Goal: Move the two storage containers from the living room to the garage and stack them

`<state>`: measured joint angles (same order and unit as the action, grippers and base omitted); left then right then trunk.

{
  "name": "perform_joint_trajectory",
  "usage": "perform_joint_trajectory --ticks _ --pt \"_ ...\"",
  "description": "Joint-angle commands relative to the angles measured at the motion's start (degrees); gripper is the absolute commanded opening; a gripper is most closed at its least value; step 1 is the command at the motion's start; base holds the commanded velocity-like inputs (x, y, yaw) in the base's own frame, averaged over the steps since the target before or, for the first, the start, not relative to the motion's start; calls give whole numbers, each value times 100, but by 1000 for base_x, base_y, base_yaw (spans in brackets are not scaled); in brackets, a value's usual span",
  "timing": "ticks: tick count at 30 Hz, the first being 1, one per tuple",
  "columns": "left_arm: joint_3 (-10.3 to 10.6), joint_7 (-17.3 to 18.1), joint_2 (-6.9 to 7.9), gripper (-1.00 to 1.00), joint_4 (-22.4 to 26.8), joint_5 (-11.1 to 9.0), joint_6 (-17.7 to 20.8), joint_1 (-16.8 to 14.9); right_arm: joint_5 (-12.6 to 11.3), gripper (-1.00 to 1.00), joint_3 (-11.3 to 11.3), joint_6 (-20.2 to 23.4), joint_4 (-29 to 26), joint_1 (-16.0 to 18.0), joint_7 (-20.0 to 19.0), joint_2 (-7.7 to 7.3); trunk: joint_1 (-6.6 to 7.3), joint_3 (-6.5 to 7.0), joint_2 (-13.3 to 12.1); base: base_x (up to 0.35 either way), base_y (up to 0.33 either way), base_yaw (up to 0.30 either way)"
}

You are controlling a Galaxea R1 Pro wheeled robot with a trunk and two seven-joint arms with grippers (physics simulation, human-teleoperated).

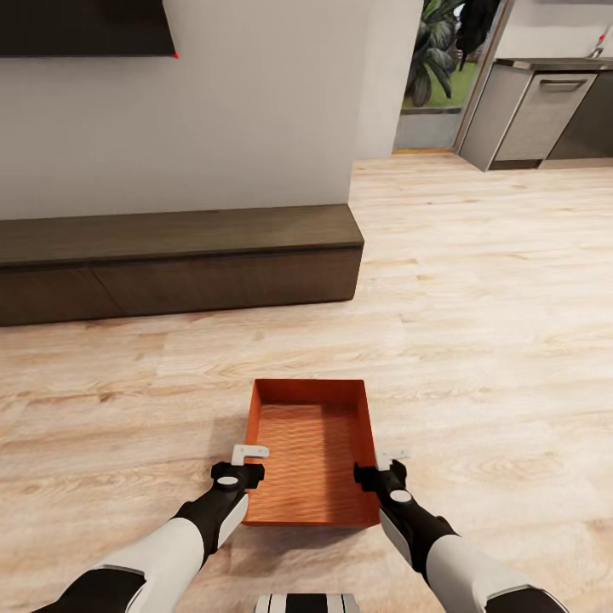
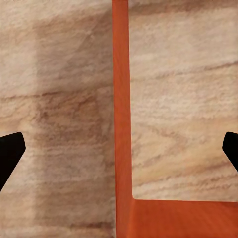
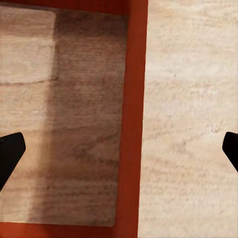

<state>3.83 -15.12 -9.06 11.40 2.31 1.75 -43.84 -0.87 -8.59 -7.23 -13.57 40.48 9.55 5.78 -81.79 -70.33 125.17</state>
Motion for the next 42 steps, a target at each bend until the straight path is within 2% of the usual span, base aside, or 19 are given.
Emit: perform_joint_trajectory --ticks 1,5,28,42 --pt "39 -36 1 100 0 24 18 -2 -114 100 -33 -27 6 4 38 -3 1 -3 1 0 0 0" --pt "39 -35 1 100 -4 24 18 -2 -204 100 -29 -40 4 4 50 -3 1 -3 1 0 0 0" --pt "39 -35 18 100 3 24 10 -2 -229 100 -29 -48 4 4 100 -23 1 -3 1 0 0 0" --pt "30 -35 27 100 6 24 10 -2 -229 100 -20 -193 4 4 100 -22 -307 -255 563 0 0 0"
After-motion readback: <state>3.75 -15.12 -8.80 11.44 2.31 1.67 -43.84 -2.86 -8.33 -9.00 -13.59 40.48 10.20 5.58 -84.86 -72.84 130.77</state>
